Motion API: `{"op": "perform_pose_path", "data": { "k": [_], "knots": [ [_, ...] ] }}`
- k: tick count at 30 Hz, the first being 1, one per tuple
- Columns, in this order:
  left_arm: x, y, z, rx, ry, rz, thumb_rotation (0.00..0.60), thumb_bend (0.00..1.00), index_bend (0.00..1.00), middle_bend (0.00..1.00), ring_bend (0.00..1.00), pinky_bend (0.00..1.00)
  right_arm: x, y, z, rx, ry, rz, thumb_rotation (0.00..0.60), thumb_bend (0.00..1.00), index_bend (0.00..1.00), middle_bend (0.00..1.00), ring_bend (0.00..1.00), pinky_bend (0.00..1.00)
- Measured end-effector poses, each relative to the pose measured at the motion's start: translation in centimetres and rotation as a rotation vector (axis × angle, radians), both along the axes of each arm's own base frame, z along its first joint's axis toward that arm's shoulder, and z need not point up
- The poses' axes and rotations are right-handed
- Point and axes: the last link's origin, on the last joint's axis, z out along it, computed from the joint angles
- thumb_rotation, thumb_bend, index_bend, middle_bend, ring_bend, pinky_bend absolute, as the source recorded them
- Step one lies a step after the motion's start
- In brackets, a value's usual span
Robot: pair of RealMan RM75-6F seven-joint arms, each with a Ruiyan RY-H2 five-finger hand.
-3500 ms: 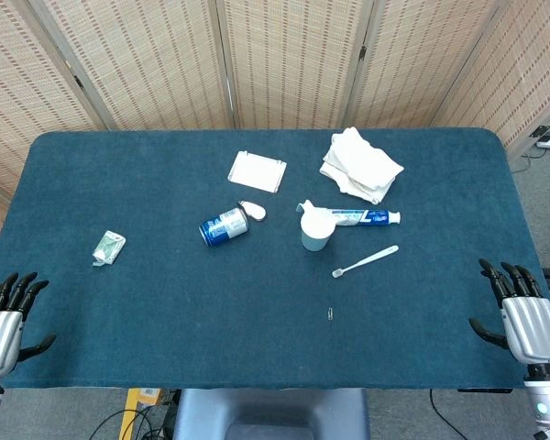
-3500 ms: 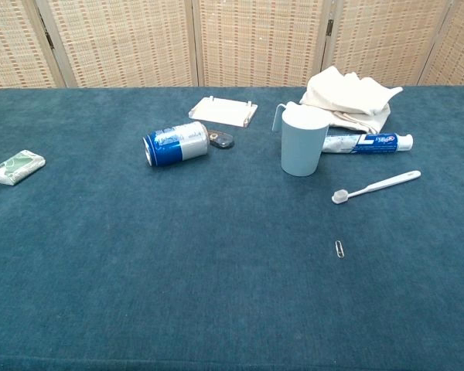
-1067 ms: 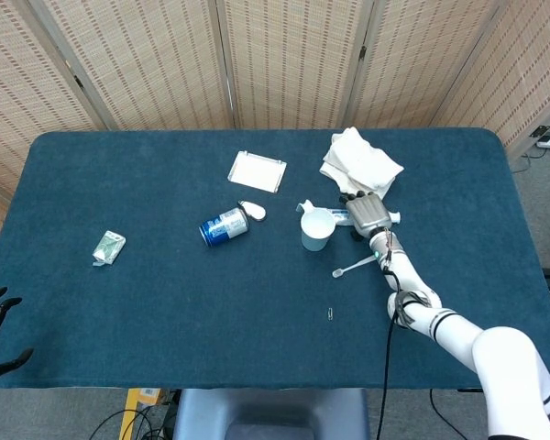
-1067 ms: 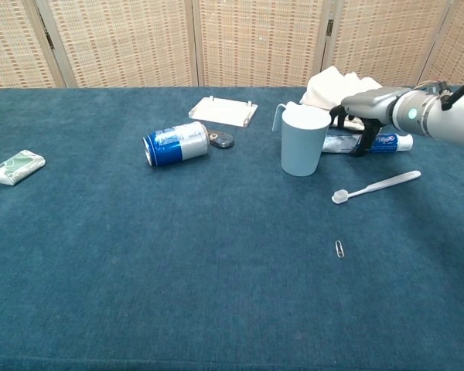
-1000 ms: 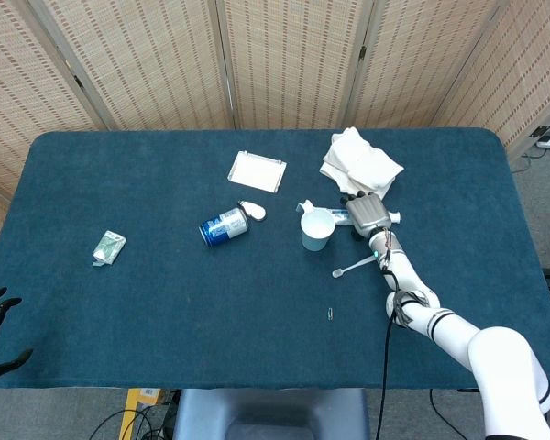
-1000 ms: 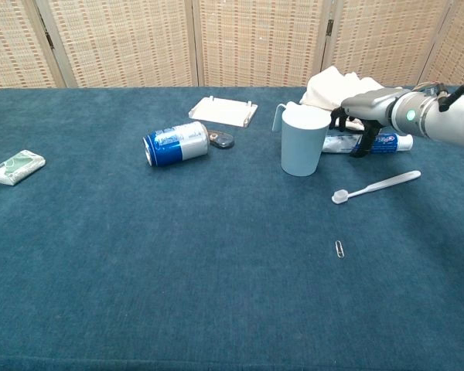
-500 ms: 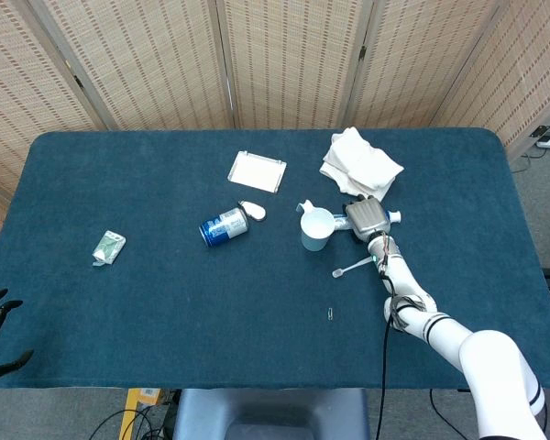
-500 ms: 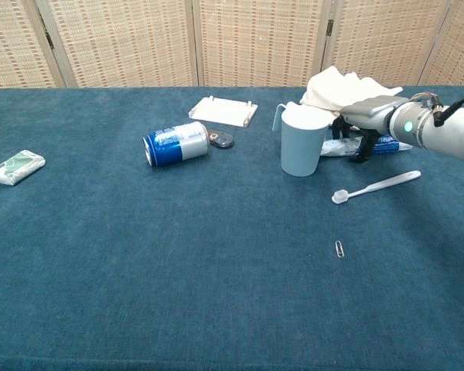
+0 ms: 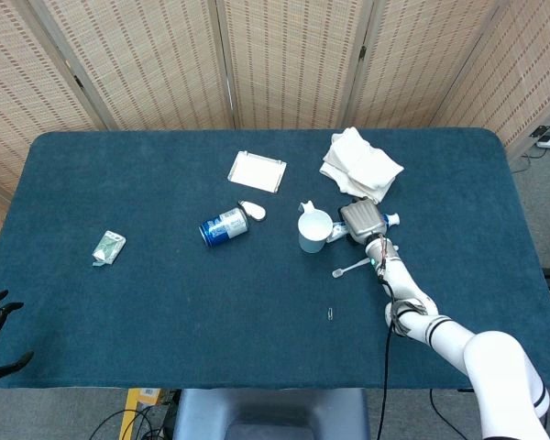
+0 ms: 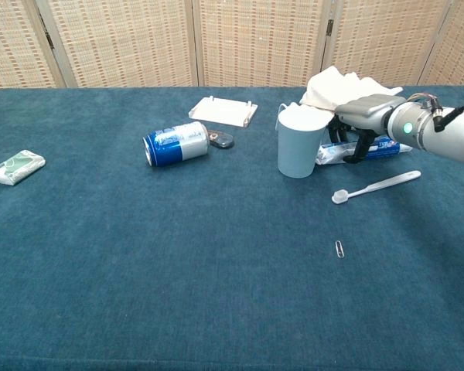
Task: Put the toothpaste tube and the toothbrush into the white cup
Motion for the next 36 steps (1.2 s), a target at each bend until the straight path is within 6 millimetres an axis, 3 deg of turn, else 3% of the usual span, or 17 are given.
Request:
{"op": "perform_pose_path", "data": {
  "k": [10, 20, 29, 36],
  "knots": [
    [-0.2, -0.4, 0.1, 0.007, -0.003, 0.01, 0.6, 0.2, 0.27, 0.12, 0.04, 0.14, -1.2, -0.2, 1.8, -0.048, -0.053, -0.022, 0.6, 0.36, 0.63, 0.56, 0.34, 0.32],
    [0.2, -0.3, 0.4, 0.012, -0.001, 0.001, 0.6, 0.2, 0.27, 0.13, 0.04, 0.14, -1.3, 0.9, 7.1, -0.146, -0.356, -0.008, 0.6, 0.38, 0.7, 0.62, 0.39, 0.33],
    [0.6, -0.1, 0.2, 0.005, -0.004, -0.016, 0.6, 0.2, 0.27, 0.13, 0.04, 0.14, 2.0, 2.6, 11.3, -0.146, -0.78, 0.018, 0.6, 0.38, 0.7, 0.62, 0.39, 0.33],
    [0.6, -0.1, 0.1, -0.005, -0.009, -0.016, 0.6, 0.21, 0.27, 0.12, 0.04, 0.14, 5.3, 3.6, 11.8, -0.054, -1.098, 0.013, 0.6, 0.36, 0.7, 0.62, 0.39, 0.33]
  ]
}}
